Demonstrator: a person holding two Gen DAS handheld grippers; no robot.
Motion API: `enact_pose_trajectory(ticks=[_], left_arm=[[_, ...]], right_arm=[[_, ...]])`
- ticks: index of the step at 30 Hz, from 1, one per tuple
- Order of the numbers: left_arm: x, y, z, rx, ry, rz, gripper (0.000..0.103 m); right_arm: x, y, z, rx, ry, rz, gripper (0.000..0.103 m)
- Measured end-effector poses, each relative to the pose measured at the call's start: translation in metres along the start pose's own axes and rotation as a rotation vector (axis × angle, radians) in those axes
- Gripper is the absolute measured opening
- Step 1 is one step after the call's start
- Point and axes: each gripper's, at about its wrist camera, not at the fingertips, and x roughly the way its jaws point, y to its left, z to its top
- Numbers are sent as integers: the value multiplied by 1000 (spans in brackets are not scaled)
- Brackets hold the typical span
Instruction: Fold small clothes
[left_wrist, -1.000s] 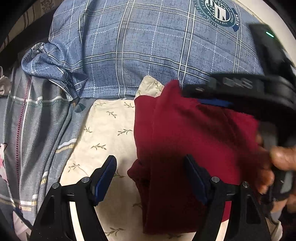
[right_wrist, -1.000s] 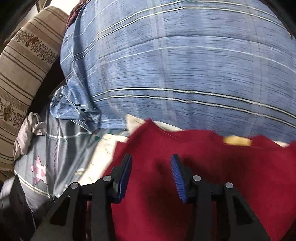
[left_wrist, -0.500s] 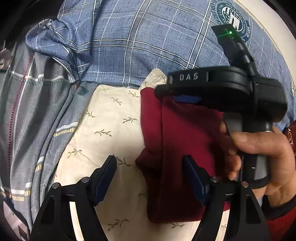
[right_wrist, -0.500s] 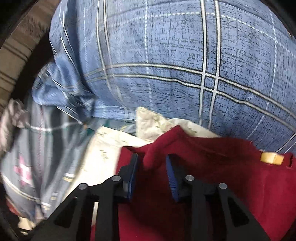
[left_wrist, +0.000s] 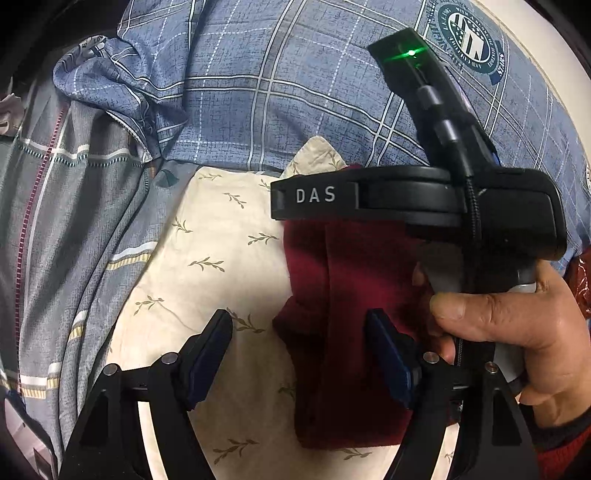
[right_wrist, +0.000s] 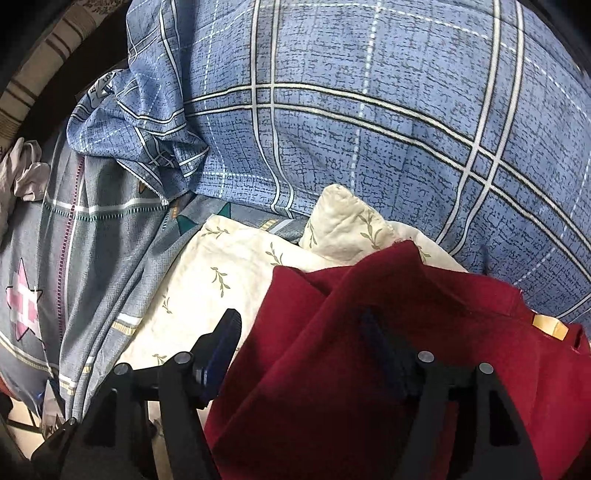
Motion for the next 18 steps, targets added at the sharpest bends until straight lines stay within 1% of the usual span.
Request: enact_pose_trajectory(ticks=[2,4,5,6,7,9,10,11,14,18], left_arm=[[0,0,0,2,-1,1,77],[1,2,1,1,0,0,77],[1,2,1,0,0,0,77],[1,2,1,1,0,0,78],[1,2,1,2,-1,1,78],[1,2,1,8,-1,2,78],[1,1,1,11,-2,4,78],[1,1,1,13,-2,4,78],[0,2,0,16,-9,-1,78],[0,3,0,18,-13,-8,78]], right_arm=[[-1,-2,-1,5,-3,4,72],[-2,-3,-2,2,-13,-1,65],[-5,-3,-4,-4,-24,-17,54],[-7,-4,-6,-9,-37,-28,47],[-9,-5,-7,-10,-46,-23,45],[-15,-7,-10,-7,-72,-5,35],[-17,-8,-11,-9,-80,1,33],[-19,-8,-11,-10,-89,9,28],[-27,-9,-12,-11,-108,23,23],[-37,-15,-13,15,-131,49,18]])
